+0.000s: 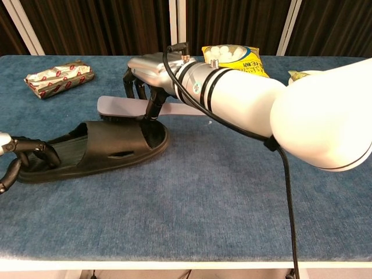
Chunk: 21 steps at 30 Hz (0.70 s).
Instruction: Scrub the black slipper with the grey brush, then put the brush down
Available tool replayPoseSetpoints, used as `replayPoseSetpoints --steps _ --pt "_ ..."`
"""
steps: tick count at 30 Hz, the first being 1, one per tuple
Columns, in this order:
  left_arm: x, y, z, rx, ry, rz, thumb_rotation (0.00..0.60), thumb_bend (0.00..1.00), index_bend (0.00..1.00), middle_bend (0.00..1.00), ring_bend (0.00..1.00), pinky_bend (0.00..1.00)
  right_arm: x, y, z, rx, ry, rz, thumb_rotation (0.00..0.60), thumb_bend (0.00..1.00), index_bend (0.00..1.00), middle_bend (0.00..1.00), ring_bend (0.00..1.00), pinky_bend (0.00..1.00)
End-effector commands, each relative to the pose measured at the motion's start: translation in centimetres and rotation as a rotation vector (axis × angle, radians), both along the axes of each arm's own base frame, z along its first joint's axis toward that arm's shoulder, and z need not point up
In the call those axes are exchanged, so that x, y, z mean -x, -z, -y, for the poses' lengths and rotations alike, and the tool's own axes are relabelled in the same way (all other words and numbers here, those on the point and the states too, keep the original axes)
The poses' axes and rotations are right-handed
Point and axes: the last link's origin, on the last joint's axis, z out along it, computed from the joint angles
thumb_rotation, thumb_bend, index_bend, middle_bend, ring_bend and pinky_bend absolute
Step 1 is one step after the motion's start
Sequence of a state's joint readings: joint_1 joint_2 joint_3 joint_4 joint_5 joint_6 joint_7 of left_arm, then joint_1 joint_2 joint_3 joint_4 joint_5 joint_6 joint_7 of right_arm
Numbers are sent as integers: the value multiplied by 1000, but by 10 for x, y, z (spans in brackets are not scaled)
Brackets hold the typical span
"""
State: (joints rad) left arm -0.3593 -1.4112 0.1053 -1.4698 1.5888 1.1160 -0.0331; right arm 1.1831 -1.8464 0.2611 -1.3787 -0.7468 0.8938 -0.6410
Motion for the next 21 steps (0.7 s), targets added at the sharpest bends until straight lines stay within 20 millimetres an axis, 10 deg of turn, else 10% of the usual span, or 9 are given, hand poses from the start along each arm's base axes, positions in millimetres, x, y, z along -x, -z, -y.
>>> replayPoseSetpoints --steps 1,21 --pt "0 1 0 5 -2 1 600 849 308 330 267 372 2 -2 -7 -56 -6 -24 600 643 982 762 697 801" --pt "0 4 0 12 0 -13 600 849 308 331 267 372 2 -34 -37 -215 -36 -52 600 649 985 766 706 802"
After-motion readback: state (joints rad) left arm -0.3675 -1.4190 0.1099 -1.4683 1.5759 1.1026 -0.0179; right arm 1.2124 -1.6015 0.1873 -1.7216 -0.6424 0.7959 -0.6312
